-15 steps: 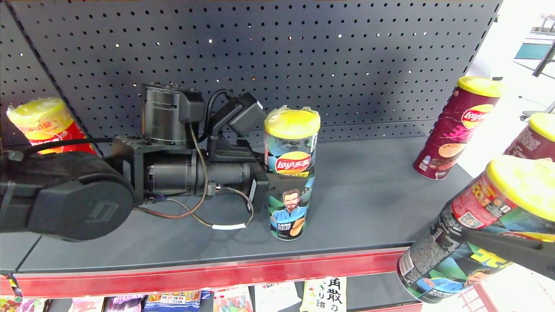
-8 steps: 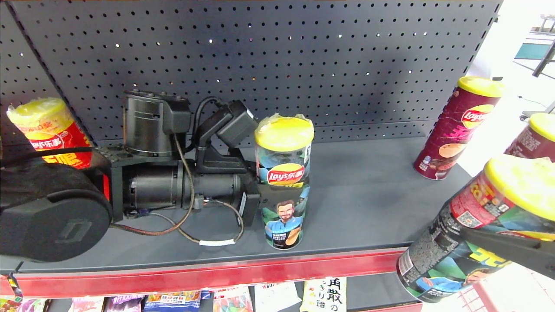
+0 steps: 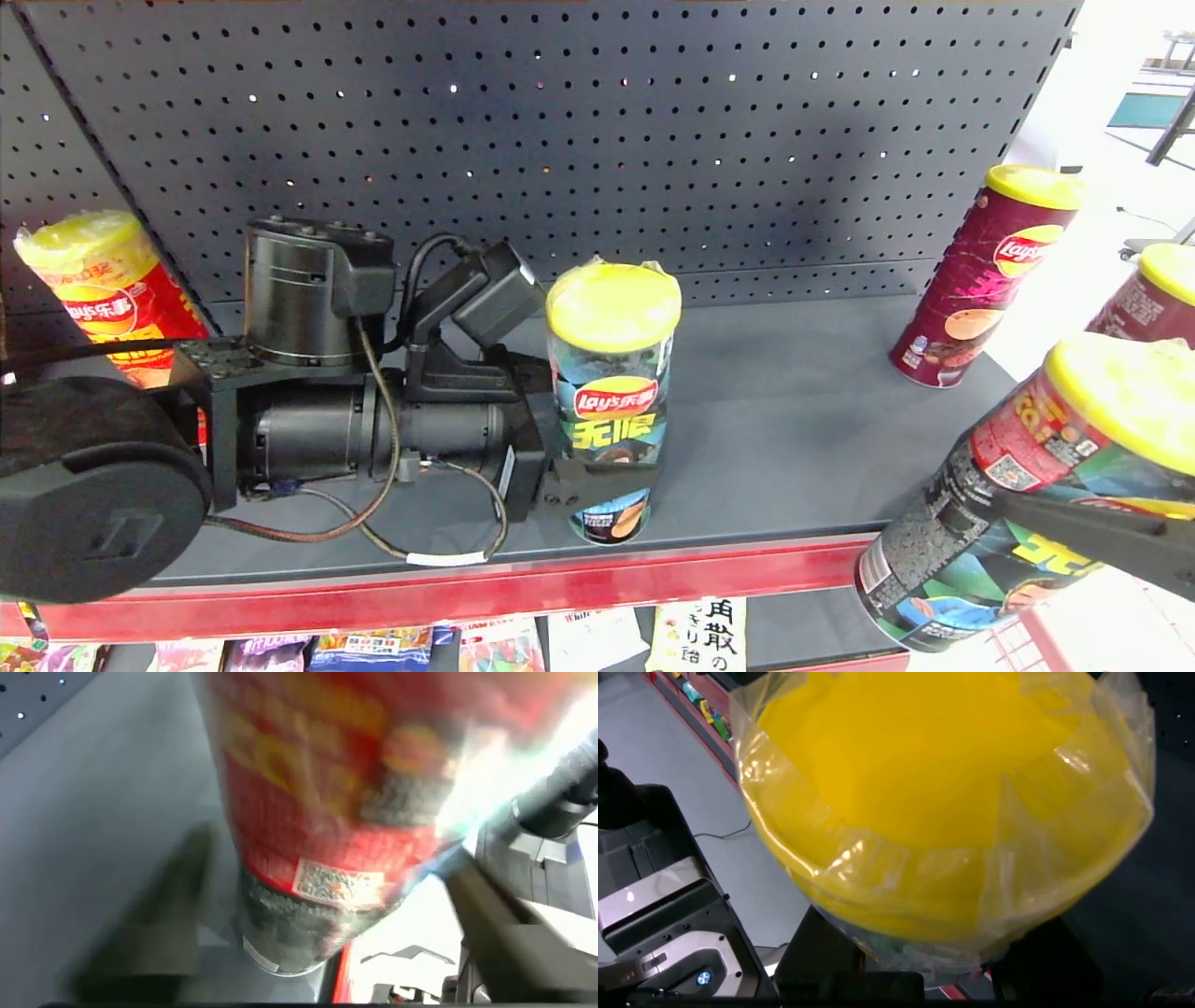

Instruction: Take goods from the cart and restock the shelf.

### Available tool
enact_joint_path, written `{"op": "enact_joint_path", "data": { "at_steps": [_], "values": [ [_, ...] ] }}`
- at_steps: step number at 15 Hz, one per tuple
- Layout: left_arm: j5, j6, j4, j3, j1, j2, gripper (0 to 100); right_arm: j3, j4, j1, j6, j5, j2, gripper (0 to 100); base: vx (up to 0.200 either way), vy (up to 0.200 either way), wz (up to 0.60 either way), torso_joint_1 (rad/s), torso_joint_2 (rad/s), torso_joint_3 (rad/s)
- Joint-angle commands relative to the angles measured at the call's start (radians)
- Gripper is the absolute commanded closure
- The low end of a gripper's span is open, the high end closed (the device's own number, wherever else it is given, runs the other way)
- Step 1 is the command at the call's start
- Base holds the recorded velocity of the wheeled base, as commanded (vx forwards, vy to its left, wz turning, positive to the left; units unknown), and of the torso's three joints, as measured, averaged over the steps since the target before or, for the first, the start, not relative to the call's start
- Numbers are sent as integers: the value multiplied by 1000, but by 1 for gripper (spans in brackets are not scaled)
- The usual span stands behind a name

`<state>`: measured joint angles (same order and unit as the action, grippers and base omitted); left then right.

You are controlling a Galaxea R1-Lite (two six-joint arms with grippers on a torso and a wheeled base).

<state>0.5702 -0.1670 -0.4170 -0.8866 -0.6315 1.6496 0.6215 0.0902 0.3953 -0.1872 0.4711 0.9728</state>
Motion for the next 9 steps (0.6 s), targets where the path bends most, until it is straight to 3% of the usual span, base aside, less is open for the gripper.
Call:
{"op": "enact_joint_path", "data": {
  "at_steps": [1,6,9],
  "values": [
    [-1,1,-3,14,3,-8,0,1,0,2,-1,1,0,100,0,0,0,0,0,0],
    [-1,0,-3,130,47,-85,0,99,-3,68,0,-8,81,100,0,0,0,0,0,0],
    [0,-2,-3,221,104,-163,0,213,3,80,-1,-8,234,100,0,0,0,0,0,0]
  ]
}}
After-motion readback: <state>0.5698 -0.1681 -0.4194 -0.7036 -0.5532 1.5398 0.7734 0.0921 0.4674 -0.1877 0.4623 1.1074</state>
